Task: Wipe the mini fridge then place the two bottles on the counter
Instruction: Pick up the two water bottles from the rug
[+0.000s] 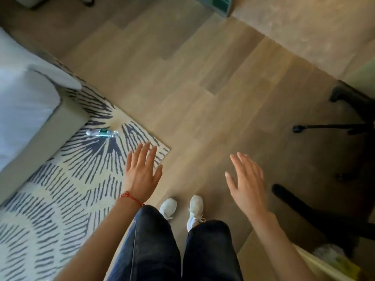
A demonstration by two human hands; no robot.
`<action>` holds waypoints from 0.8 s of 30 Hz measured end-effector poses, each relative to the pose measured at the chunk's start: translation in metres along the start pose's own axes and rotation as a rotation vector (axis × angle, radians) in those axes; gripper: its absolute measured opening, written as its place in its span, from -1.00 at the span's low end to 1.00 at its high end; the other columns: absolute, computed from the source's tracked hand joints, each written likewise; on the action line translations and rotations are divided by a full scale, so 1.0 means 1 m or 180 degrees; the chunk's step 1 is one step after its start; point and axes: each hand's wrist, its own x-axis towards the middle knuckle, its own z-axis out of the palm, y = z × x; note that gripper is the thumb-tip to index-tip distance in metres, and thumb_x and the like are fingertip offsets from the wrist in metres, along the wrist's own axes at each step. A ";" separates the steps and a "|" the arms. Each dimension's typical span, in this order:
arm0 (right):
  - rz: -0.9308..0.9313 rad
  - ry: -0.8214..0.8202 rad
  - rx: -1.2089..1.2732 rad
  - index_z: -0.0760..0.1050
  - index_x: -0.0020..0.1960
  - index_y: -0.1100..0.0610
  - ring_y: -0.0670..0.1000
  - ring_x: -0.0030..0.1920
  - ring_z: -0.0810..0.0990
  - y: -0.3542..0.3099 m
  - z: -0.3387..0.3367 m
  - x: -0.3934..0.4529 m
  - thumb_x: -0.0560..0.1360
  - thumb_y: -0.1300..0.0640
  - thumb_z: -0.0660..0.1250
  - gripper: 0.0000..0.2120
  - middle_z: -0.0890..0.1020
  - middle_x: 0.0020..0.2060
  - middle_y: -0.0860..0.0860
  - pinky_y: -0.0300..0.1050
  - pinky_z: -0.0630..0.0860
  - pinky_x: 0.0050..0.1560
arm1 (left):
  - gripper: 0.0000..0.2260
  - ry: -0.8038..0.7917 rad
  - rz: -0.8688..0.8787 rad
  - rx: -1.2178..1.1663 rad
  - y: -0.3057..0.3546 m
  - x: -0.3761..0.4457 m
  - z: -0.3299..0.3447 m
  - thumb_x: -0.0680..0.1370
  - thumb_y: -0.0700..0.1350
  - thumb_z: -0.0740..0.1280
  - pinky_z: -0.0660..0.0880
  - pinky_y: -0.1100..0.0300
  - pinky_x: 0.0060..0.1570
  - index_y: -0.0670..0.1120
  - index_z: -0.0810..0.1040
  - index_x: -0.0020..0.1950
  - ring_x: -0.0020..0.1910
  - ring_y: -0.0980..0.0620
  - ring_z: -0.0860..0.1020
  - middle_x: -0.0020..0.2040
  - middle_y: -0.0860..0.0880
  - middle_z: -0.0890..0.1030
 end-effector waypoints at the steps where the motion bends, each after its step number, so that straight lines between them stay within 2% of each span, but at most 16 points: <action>1: -0.0095 -0.0032 -0.0005 0.36 0.33 0.15 0.19 0.31 0.42 -0.001 -0.001 0.009 0.48 0.06 0.32 -0.54 0.48 0.30 0.18 0.15 0.37 0.26 | -0.49 0.0040 -0.0113 -0.0032 -0.004 -0.002 -0.001 0.50 0.08 0.08 0.29 -0.24 0.29 -0.19 0.38 0.34 0.33 -0.26 0.35 0.32 -0.24 0.45; 7: -0.0553 -0.0109 0.0059 0.36 0.33 0.15 0.20 0.30 0.42 -0.043 0.007 0.059 0.50 0.06 0.28 -0.57 0.47 0.30 0.18 0.16 0.37 0.24 | -0.49 0.0243 -0.0721 -0.0121 -0.044 -0.011 -0.012 0.51 0.08 0.08 0.26 -0.19 0.31 -0.18 0.36 0.36 0.35 -0.24 0.33 0.34 -0.24 0.43; 11: -0.0954 -0.0229 0.0121 0.38 0.30 0.15 0.20 0.26 0.46 -0.095 0.021 0.090 0.47 0.01 0.19 -0.56 0.51 0.26 0.17 0.14 0.42 0.18 | -0.48 0.0355 -0.1105 -0.0219 -0.082 -0.011 -0.021 0.52 0.09 0.06 0.23 -0.17 0.32 -0.18 0.33 0.38 0.36 -0.23 0.30 0.36 -0.23 0.40; 14: -0.1279 -0.0314 0.0073 0.36 0.31 0.14 0.16 0.26 0.45 -0.138 0.033 0.116 0.48 -0.03 0.11 -0.55 0.51 0.25 0.15 0.08 0.38 0.21 | -0.49 0.0436 -0.1323 -0.0331 -0.119 -0.006 -0.022 0.52 0.09 0.06 0.25 -0.17 0.31 -0.18 0.34 0.36 0.35 -0.21 0.30 0.35 -0.23 0.41; 19: -0.1625 -0.0403 -0.0073 0.37 0.30 0.16 0.16 0.24 0.46 -0.218 0.060 0.167 0.49 -0.01 0.12 -0.56 0.53 0.24 0.16 0.04 0.36 0.21 | -0.49 0.0363 -0.1614 -0.0460 -0.196 0.013 -0.019 0.51 0.08 0.06 0.27 -0.20 0.29 -0.19 0.37 0.35 0.35 -0.24 0.32 0.33 -0.23 0.43; 24: -0.1785 -0.0633 -0.0051 0.34 0.34 0.15 0.15 0.30 0.43 -0.301 0.082 0.213 0.50 0.01 0.19 -0.55 0.48 0.29 0.15 0.05 0.36 0.26 | -0.51 0.0448 -0.1835 -0.0526 -0.271 0.025 -0.028 0.51 0.06 0.08 0.28 -0.21 0.28 -0.19 0.36 0.34 0.35 -0.21 0.29 0.32 -0.25 0.43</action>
